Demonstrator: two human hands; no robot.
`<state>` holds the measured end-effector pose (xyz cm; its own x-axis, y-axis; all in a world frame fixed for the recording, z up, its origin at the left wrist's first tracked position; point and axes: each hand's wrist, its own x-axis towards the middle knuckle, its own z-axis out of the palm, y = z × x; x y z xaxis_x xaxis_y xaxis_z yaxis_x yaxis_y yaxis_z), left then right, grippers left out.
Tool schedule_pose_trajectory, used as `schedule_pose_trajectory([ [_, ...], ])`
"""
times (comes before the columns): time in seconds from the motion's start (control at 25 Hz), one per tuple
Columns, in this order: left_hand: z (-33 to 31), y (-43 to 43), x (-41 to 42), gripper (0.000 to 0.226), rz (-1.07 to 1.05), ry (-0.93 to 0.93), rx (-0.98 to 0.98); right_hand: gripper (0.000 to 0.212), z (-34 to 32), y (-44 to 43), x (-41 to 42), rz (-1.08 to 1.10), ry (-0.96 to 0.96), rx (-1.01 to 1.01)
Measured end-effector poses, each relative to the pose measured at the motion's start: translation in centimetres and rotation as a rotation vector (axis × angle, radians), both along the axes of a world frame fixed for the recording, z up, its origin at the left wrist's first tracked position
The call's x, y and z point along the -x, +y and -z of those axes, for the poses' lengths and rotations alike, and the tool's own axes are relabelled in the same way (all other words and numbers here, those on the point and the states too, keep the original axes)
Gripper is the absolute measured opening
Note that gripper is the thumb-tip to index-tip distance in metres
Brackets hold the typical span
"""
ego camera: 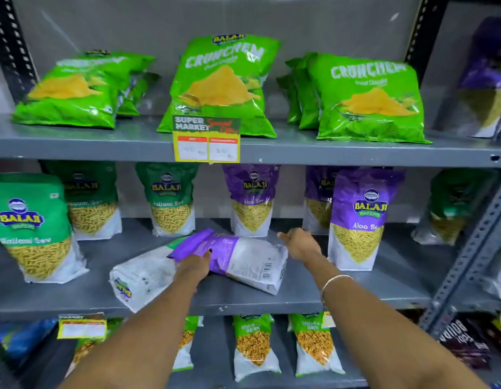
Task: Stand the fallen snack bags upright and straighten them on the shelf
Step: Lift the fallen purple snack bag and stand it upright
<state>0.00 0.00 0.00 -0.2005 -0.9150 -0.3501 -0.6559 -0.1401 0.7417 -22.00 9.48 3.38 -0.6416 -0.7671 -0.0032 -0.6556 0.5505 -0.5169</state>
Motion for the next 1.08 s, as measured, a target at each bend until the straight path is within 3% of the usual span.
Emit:
schedule_pose_trajectory([
  [0.08, 0.4, -0.4, 1.9, 0.084, -0.162, 0.201, -0.308, 0.046, 0.7, -1.0, 2.2, -0.05, -0.117, -0.015],
  [0.16, 0.7, -0.7, 3.4, 0.086, -0.292, 0.447, -0.494, 0.05, 1.3, -2.4, 3.7, -0.115, -0.226, -0.069],
  [0.24, 1.4, -1.2, 4.6, 0.081, -0.397, 0.615, -0.539, 0.056, 2.0, -3.9, 4.8, -0.198, -0.396, -0.048],
  [0.36, 1.5, -1.5, 5.1, 0.067, -0.517, 0.771, -0.539, 0.028, 2.9, -4.3, 5.4, -0.29, -0.68, -0.107],
  [0.48, 0.6, -1.1, 5.0, 0.061, -0.519, 0.782, -0.544, 0.028, 3.1, -4.3, 6.2, -0.332, -0.663, -0.287],
  [0.56, -0.1, -1.3, 4.9, 0.042, -0.491, 0.768, -0.513, 0.028, 2.9, -4.3, 6.6, -0.374, -0.624, -0.354],
  [0.68, -2.5, -1.7, 4.7, 0.029, -0.402, 0.718, -0.452, 0.044, 2.1, -4.0, 6.5, -0.437, -0.616, -0.36],
  [0.8, -4.8, -2.6, 4.7, 0.029, -0.281, 0.654, -0.352, 0.033, 1.7, -3.7, 6.0, -0.447, -0.595, -0.346],
  [0.84, -5.8, -2.7, 4.8, 0.035, -0.241, 0.636, -0.313, 0.031, 1.6, -3.5, 5.7, -0.432, -0.599, -0.324],
  [0.96, -7.5, -3.8, 6.0, 0.064, -0.122, 0.615, -0.168, 0.052, 2.6, -3.5, 5.1, -0.387, -0.607, -0.173],
  [1.0, -7.7, -4.0, 6.5, 0.065, -0.081, 0.607, -0.139, 0.046, 3.1, -3.5, 4.8, -0.341, -0.642, -0.066],
  [1.08, -8.0, -4.1, 7.4, 0.036, -0.002, 0.608, -0.103, 0.043, 4.4, -3.9, 4.3, -0.241, -0.686, 0.136],
])
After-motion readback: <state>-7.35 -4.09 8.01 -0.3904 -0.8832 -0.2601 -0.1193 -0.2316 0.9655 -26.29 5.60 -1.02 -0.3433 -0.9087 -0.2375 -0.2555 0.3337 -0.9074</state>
